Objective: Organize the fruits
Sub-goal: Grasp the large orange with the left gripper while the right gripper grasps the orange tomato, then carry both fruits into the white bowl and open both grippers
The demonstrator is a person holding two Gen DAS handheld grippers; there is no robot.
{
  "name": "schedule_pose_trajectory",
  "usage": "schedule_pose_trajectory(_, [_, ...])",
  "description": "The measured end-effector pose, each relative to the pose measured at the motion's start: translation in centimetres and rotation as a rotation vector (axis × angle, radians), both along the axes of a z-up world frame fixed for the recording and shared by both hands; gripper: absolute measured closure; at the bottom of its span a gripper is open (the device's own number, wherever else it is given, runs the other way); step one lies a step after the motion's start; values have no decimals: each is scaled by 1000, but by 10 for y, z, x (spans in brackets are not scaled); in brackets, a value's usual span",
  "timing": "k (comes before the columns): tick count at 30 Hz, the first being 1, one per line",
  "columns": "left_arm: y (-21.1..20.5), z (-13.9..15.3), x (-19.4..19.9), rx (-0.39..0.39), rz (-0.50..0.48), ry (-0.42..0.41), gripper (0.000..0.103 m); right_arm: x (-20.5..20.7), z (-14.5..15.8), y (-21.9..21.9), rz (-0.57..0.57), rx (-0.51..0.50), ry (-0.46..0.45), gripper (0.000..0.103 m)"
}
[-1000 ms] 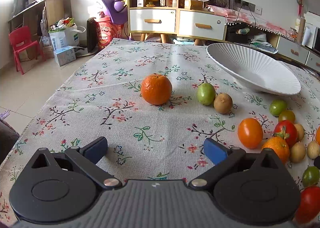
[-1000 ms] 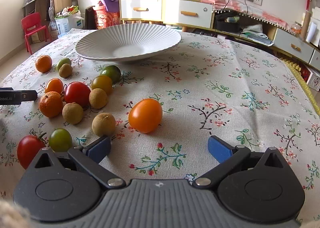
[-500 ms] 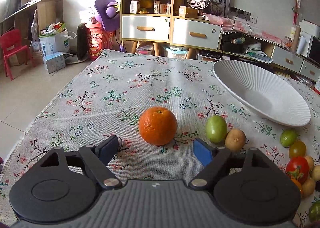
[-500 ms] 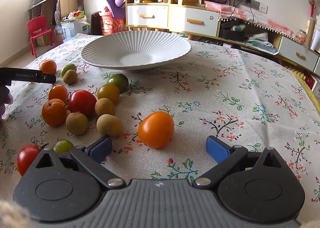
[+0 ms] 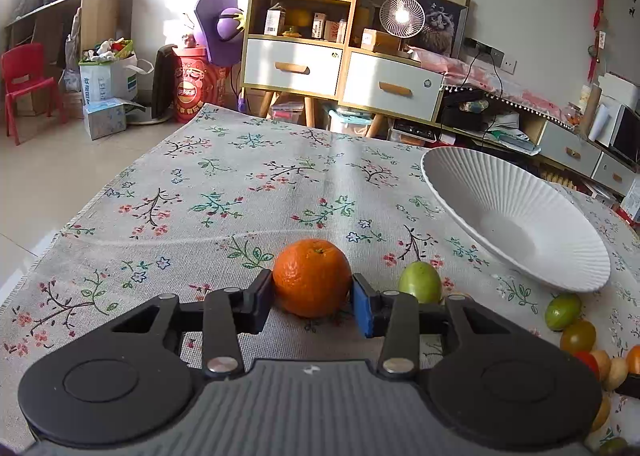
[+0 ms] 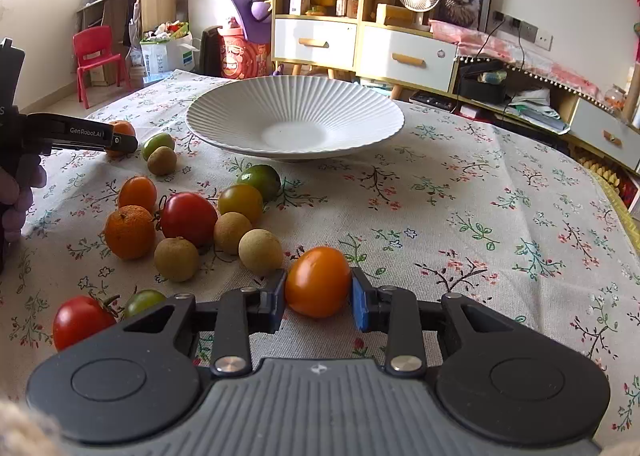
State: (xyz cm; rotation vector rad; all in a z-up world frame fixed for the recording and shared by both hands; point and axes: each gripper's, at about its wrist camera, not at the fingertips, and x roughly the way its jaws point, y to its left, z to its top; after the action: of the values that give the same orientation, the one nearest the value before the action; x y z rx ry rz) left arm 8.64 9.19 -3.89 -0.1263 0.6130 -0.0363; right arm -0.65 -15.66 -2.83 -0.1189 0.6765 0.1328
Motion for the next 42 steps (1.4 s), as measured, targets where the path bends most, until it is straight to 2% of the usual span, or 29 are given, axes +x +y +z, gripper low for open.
schedule_pose_trajectory(7, [-2,6,-3,-9,-12,25,68,2,2,2,5,-14,2,74])
schedule_pose_trajectory(14, [-7,17,-7,-8,-50,40,69,7,12,0,-12,17,0,74])
schedule_pose_trajectory(27, [-43,45,17,-22,-200,-14,69,57,47,-10,13,102,-50,74])
schedule_pose_trajectory(36, [-68,33,46,-15,-315,-2,69,102,45,-15,65,184,-21,74])
schedule_pose_trajectory(42, [-86,19,59,-8,-380,27,69,124,34,-19,72,176,28,74])
